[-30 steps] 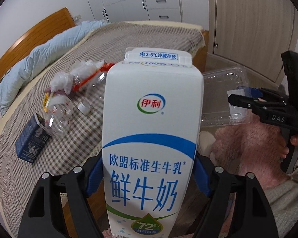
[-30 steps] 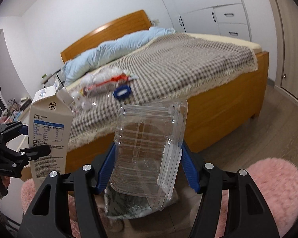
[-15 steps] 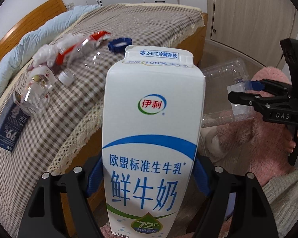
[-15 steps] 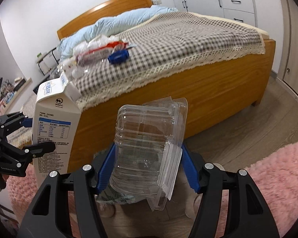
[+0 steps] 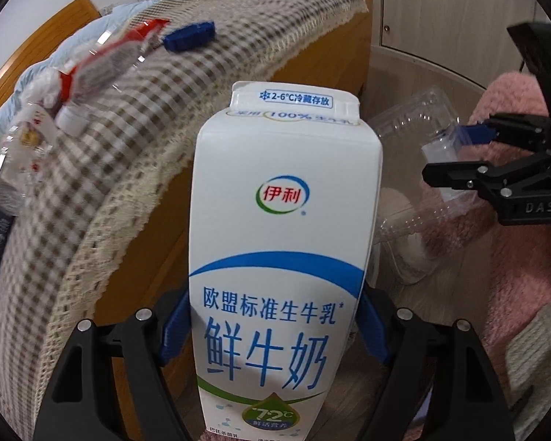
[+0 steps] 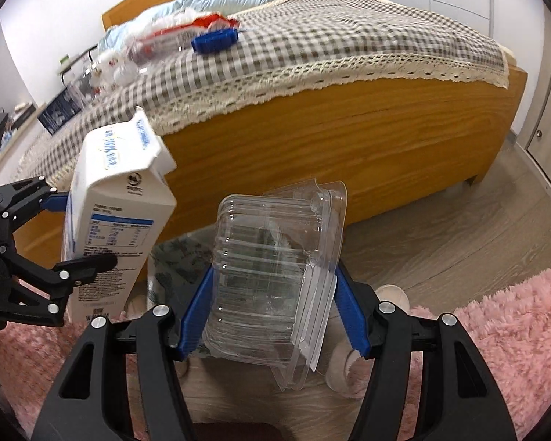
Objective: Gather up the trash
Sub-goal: 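Carry the milk carton and clamshell box down toward the floor trash bin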
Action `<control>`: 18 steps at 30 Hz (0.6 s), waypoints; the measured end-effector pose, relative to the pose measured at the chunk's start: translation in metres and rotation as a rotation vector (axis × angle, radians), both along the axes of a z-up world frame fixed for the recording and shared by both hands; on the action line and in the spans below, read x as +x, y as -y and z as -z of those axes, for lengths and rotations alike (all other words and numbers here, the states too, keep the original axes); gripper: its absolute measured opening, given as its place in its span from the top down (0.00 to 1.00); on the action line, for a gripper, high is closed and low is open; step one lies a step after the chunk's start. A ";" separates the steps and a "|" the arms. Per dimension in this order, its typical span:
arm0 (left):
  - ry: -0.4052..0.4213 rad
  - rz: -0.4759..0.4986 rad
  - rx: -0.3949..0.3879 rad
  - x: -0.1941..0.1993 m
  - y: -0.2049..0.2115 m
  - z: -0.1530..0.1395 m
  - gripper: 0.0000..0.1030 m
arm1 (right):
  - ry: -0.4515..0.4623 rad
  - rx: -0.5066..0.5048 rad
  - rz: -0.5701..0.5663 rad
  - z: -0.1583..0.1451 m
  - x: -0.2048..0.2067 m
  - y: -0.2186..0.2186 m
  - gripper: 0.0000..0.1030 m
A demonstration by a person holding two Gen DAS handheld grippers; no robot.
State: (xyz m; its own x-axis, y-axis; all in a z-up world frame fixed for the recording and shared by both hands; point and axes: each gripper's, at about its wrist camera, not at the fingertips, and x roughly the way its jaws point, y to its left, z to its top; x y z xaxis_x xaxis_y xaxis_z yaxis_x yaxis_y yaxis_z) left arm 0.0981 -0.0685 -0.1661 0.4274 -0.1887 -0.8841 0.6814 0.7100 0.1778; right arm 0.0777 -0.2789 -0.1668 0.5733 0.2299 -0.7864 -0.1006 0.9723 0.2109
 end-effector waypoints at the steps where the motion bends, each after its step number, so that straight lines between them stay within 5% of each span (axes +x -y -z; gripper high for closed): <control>1: -0.007 0.002 0.001 0.002 0.001 0.006 0.29 | -0.004 -0.004 -0.002 0.002 0.001 0.000 0.41; 18: -0.060 0.049 0.089 0.038 0.011 0.088 0.29 | -0.101 -0.057 0.036 0.042 0.017 0.015 0.41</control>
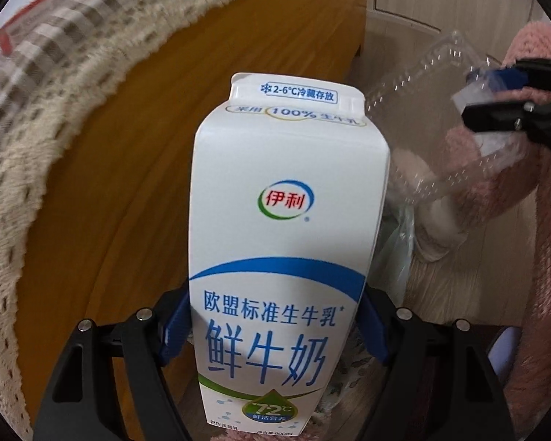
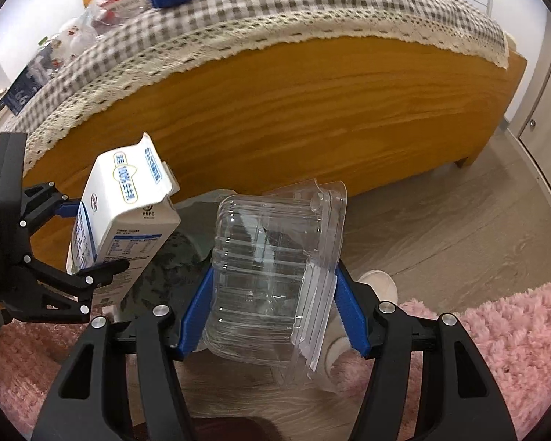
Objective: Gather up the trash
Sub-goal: 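Carry the milk carton and clamshell box down toward the floor trash bin, then lower the milk carton into the bin and open the left tool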
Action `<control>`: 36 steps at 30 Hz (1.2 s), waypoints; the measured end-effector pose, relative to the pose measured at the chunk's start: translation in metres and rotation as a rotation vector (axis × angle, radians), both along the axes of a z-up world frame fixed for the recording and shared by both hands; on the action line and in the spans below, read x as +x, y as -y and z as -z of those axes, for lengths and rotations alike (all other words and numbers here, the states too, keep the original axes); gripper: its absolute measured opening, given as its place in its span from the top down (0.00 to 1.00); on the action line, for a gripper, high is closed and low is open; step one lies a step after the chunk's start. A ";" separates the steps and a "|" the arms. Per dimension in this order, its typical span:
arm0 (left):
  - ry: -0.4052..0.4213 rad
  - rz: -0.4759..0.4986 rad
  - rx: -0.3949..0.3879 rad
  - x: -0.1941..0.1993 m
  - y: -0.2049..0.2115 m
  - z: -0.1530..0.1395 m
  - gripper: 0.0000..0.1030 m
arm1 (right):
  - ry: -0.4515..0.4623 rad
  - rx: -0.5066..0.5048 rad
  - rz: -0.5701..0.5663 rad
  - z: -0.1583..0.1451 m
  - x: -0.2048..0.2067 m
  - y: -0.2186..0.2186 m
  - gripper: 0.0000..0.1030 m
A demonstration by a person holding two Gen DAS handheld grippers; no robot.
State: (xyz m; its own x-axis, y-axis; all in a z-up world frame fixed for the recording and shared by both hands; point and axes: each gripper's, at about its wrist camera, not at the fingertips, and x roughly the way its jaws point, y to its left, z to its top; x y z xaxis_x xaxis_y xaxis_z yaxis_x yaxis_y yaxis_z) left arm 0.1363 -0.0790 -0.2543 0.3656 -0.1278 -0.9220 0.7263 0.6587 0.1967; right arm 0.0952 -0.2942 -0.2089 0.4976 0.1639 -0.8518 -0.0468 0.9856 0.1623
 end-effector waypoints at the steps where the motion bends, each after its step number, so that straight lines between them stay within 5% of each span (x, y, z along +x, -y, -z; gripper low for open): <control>1: -0.001 0.008 0.009 0.002 0.002 0.004 0.29 | -0.007 0.007 0.004 0.003 0.001 0.002 0.41; 18: -0.079 0.116 0.200 0.023 0.031 0.070 0.30 | -0.007 0.041 0.068 0.011 0.013 0.023 0.41; 26: -0.105 0.253 0.301 0.034 0.050 0.114 0.31 | -0.043 0.073 0.126 0.024 0.026 0.039 0.41; 36: -0.087 0.399 0.335 0.037 0.049 0.153 0.31 | -0.101 0.114 0.183 0.043 0.038 0.049 0.41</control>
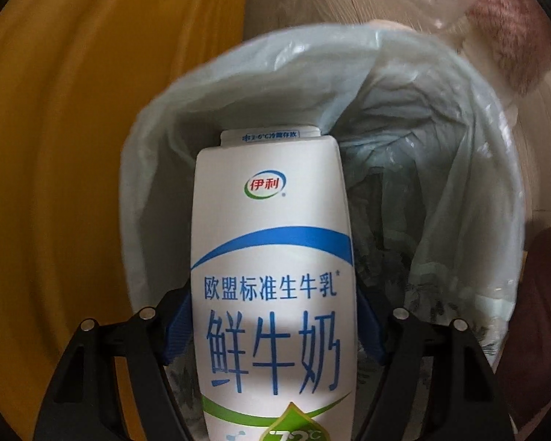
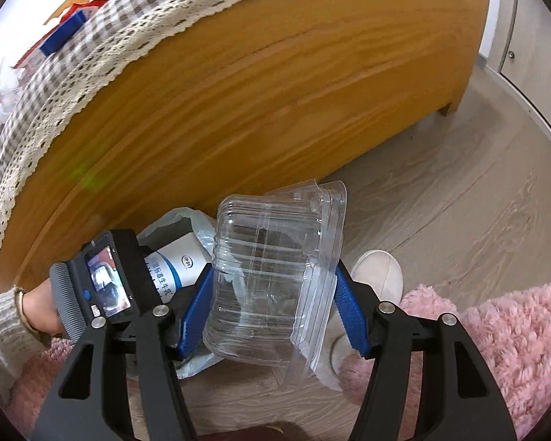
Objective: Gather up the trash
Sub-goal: 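Lower the milk carton into the bin and open the left tool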
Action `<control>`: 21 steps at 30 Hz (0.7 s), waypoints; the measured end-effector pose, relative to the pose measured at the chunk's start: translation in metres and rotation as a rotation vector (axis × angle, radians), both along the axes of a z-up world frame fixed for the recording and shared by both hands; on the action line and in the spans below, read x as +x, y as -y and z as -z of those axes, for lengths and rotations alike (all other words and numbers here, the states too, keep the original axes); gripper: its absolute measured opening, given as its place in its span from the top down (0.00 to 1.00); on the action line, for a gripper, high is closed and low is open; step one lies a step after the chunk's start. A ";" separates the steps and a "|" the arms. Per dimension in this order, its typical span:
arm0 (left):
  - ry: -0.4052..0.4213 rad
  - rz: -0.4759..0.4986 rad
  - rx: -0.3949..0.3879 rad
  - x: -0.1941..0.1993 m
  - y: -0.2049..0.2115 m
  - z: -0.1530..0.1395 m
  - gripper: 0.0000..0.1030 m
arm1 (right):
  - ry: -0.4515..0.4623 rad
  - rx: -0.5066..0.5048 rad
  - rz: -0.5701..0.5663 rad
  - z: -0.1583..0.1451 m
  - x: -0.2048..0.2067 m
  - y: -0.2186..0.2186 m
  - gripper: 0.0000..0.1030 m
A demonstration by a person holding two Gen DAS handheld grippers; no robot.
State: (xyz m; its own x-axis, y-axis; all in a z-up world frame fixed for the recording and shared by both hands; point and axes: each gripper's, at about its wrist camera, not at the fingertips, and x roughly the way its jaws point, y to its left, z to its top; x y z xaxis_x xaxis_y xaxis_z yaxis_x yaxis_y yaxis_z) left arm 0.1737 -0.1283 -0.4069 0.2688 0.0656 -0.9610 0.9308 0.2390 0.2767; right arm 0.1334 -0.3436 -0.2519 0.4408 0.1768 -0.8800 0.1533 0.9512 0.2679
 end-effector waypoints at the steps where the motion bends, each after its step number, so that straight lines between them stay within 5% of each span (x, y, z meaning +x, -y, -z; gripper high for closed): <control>1: -0.003 0.001 -0.002 -0.002 0.000 0.006 0.31 | -0.006 0.000 0.005 0.001 0.001 0.001 0.41; 11: 0.013 0.109 0.032 -0.009 -0.012 0.052 0.32 | -0.055 0.007 0.047 0.003 0.005 0.004 0.41; 21: -0.002 0.039 0.056 -0.002 -0.021 0.065 0.29 | -0.054 0.012 0.034 0.003 0.006 0.003 0.41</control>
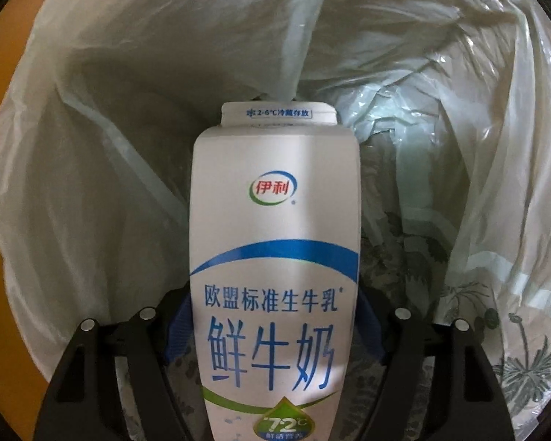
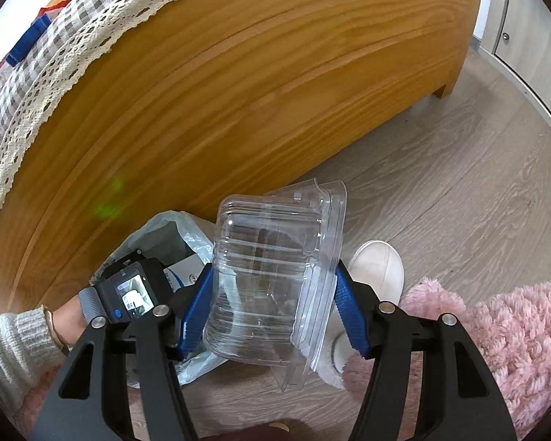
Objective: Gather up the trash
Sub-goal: 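Lower the milk carton into the bin and open the left tool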
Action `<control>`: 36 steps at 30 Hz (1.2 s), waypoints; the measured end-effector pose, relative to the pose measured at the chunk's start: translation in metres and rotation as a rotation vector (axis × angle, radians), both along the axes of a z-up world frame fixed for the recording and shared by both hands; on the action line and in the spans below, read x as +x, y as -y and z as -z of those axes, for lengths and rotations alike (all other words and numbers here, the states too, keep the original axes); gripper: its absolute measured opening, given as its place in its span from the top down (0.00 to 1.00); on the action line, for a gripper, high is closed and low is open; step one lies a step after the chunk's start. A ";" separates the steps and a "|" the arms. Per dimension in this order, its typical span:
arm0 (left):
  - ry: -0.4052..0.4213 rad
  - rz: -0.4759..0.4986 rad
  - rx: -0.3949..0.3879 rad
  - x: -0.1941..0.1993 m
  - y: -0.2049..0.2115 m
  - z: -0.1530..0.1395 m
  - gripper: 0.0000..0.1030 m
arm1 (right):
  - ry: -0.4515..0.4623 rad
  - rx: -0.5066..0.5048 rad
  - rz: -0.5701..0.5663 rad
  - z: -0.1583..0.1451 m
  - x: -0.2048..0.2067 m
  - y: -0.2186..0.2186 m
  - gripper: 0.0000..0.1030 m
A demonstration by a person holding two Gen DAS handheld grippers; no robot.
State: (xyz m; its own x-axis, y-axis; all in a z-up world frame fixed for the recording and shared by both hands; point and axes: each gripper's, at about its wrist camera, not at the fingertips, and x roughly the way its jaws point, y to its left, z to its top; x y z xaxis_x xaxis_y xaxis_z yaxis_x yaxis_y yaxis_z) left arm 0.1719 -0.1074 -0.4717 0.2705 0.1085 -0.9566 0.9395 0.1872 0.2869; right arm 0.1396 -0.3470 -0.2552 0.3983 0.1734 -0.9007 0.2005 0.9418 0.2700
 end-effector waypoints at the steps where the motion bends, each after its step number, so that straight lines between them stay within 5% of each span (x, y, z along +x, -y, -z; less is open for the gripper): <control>1: 0.006 -0.007 0.011 -0.002 -0.001 -0.002 0.29 | 0.003 0.000 -0.001 0.000 -0.001 0.000 0.41; 6: 0.042 -0.047 0.041 -0.007 -0.009 -0.015 0.25 | 0.026 0.010 -0.005 -0.001 -0.005 0.003 0.41; 14: -0.026 -0.167 -0.009 0.012 -0.046 -0.034 0.25 | 0.054 0.016 -0.023 -0.003 -0.011 0.003 0.41; 19: -0.006 -0.188 0.002 0.019 -0.047 -0.009 0.35 | 0.050 0.011 -0.013 -0.001 -0.012 0.007 0.41; 25: 0.010 -0.334 0.003 0.016 -0.040 -0.018 0.60 | 0.061 0.008 -0.031 -0.008 -0.013 0.003 0.41; 31: -0.005 -0.314 0.024 0.006 -0.042 -0.023 0.60 | 0.092 -0.004 -0.058 -0.016 -0.017 -0.004 0.41; 36: -0.063 -0.418 -0.048 0.009 -0.064 -0.070 0.39 | 0.131 -0.013 -0.079 -0.026 -0.022 -0.007 0.41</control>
State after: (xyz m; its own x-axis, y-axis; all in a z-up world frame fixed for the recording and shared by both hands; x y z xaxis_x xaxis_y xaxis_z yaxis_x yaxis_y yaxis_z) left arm 0.1814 -0.0436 -0.4015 0.1539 0.1516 -0.9764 0.7952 0.5676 0.2135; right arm 0.1180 -0.3399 -0.2290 0.4983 0.1972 -0.8443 0.0895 0.9569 0.2764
